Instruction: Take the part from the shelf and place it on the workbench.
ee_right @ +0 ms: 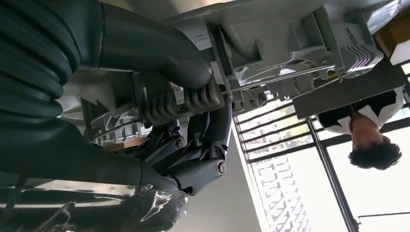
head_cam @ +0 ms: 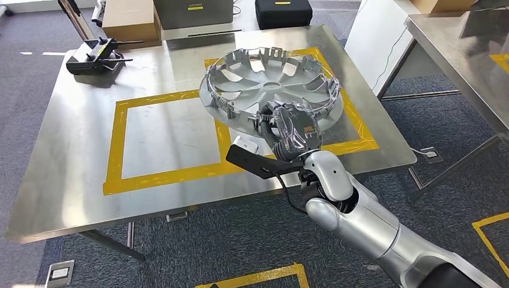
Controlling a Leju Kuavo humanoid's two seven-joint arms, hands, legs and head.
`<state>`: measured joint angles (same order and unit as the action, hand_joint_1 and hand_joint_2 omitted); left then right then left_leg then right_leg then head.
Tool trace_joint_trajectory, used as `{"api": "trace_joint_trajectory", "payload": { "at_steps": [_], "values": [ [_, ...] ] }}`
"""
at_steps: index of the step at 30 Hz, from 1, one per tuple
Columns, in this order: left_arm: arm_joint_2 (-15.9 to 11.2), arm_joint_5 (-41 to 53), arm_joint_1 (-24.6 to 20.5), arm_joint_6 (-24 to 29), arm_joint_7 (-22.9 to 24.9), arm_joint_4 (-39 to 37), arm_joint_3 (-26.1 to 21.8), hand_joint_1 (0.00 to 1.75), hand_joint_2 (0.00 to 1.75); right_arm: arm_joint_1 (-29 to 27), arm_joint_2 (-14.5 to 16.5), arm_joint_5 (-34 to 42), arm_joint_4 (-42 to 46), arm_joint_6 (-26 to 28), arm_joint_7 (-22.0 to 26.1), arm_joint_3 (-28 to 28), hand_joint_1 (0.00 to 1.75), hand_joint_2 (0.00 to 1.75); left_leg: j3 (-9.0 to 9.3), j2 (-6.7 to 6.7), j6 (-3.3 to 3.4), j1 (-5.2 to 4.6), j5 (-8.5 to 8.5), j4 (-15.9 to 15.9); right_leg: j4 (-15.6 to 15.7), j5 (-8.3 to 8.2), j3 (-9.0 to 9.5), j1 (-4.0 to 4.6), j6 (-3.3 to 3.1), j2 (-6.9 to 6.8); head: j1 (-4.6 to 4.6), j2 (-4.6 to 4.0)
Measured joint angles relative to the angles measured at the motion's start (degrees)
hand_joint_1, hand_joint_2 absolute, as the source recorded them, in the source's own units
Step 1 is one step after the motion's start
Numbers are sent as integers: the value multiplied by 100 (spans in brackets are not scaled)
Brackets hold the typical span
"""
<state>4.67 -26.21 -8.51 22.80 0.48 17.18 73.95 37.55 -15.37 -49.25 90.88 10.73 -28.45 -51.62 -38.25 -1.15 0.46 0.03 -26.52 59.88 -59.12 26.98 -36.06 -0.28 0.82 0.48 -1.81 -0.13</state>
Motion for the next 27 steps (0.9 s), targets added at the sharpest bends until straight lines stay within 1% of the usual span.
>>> {"api": "trace_joint_trajectory", "payload": {
  "at_steps": [11,14,16,18,27],
  "values": [
    [7,116,-14,-43,-2,0,-1,0,175,54,56,-112,-349,-832,138,-449,175,175,2,-1,-11,3,6,-13,-3,2,-1,2,-8,-3,0,0],
    [18,126,-22,-68,-13,0,-1,0,175,89,107,-131,-520,-938,136,-584,175,175,3,-1,-11,3,7,-14,-3,2,-1,2,-10,-3,0,0],
    [22,139,-26,-74,-18,0,-1,0,175,120,143,-144,-644,-1001,57,-661,175,175,3,-1,-12,3,7,-15,-3,1,-1,3,-10,-3,1,0],
    [25,159,-28,-81,-17,0,-1,0,175,152,179,-153,-809,-1058,-120,-720,175,175,4,-1,-12,3,8,-15,-3,1,-1,3,-10,-5,1,0],
    [33,199,-19,-74,-41,0,-1,0,175,197,221,5,-1559,-968,-551,-724,175,175,11,-2,-14,3,9,-15,-1,1,4,2,-11,-7,1,0]
  ]
}}
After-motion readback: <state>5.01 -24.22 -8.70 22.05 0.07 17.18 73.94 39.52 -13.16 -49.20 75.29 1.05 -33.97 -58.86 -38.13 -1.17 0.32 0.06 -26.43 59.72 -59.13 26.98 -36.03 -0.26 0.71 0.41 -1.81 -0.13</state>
